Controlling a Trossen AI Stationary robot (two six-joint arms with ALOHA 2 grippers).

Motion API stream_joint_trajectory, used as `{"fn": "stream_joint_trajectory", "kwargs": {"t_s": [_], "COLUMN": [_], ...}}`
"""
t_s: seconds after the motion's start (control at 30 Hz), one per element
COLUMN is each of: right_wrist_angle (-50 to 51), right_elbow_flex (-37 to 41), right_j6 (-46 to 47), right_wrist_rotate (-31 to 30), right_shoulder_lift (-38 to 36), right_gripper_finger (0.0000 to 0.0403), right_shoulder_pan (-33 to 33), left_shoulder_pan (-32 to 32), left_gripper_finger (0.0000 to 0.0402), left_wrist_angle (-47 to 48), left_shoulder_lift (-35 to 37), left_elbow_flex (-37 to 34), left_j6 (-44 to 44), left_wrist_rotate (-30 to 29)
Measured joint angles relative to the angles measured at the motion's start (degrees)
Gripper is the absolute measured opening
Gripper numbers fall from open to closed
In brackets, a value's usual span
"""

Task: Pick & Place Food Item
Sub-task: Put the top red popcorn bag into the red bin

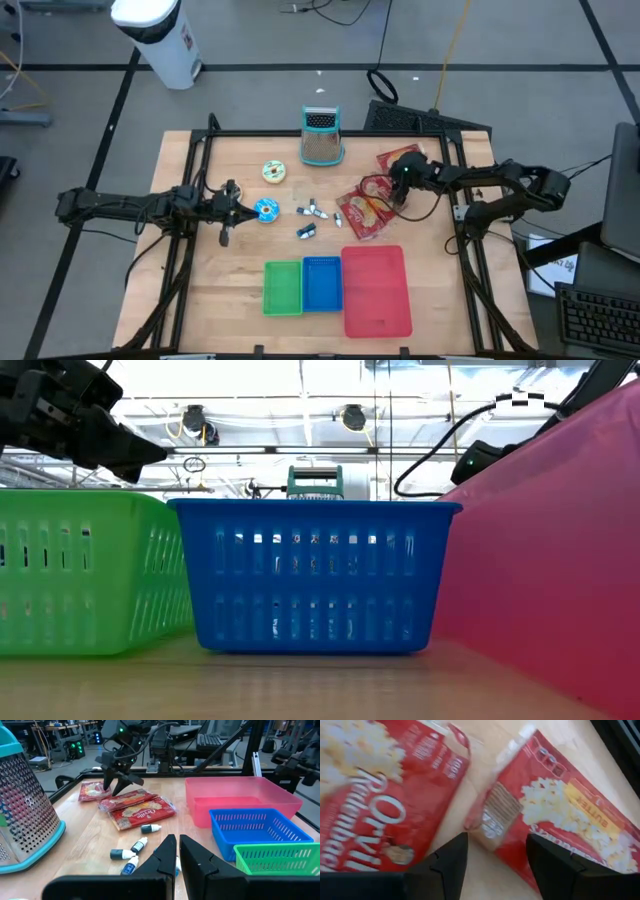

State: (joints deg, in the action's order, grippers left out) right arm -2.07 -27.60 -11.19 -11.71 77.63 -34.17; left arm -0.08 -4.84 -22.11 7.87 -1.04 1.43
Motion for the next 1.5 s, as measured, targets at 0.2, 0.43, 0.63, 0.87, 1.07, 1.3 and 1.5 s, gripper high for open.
{"fn": "stream_joint_trajectory", "kwargs": {"t_s": [0.2,0.43,0.63,0.87,1.07,1.3,1.5], "right_wrist_angle": [-0.06,-1.35,-4.17,-4.28,-7.42,-12.23,-19.41], "right_elbow_flex": [-0.06,-0.01,0.03,0.03,0.05,0.05,0.05], "right_j6": [-0.67,-3.26,-4.51,-3.97,1.79,8.11,12.50], "right_wrist_rotate": [-1.07,-2.06,-1.69,0.99,13.29,22.78,31.01], "right_shoulder_lift": [1.41,1.59,-1.31,-13.20,-25.42,-31.42,-31.28], "right_gripper_finger": [0.0125,0.0017,0.0004,0.0001,0.0001,0.0000,0.0000], "right_shoulder_pan": [-1.84,-1.82,-1.53,1.71,5.37,12.01,17.43], "left_shoulder_pan": [0.00,-0.01,-0.02,-0.02,0.00,0.41,1.92], "left_gripper_finger": [0.0026,0.0026,0.0026,0.0026,0.0028,0.0100,0.0185], "left_wrist_angle": [-1.26,-2.78,-3.13,-6.49,-14.70,-25.21,-36.61], "left_shoulder_lift": [0.00,0.00,0.00,0.00,-1.93,-12.06,-24.47], "left_elbow_flex": [-0.01,-0.01,-0.01,-0.01,-0.01,-0.01,0.94], "left_j6": [-0.41,-0.05,-0.37,2.15,5.37,10.82,6.37], "left_wrist_rotate": [-0.02,-0.02,-1.28,-8.05,-14.63,-15.28,-11.18]}}
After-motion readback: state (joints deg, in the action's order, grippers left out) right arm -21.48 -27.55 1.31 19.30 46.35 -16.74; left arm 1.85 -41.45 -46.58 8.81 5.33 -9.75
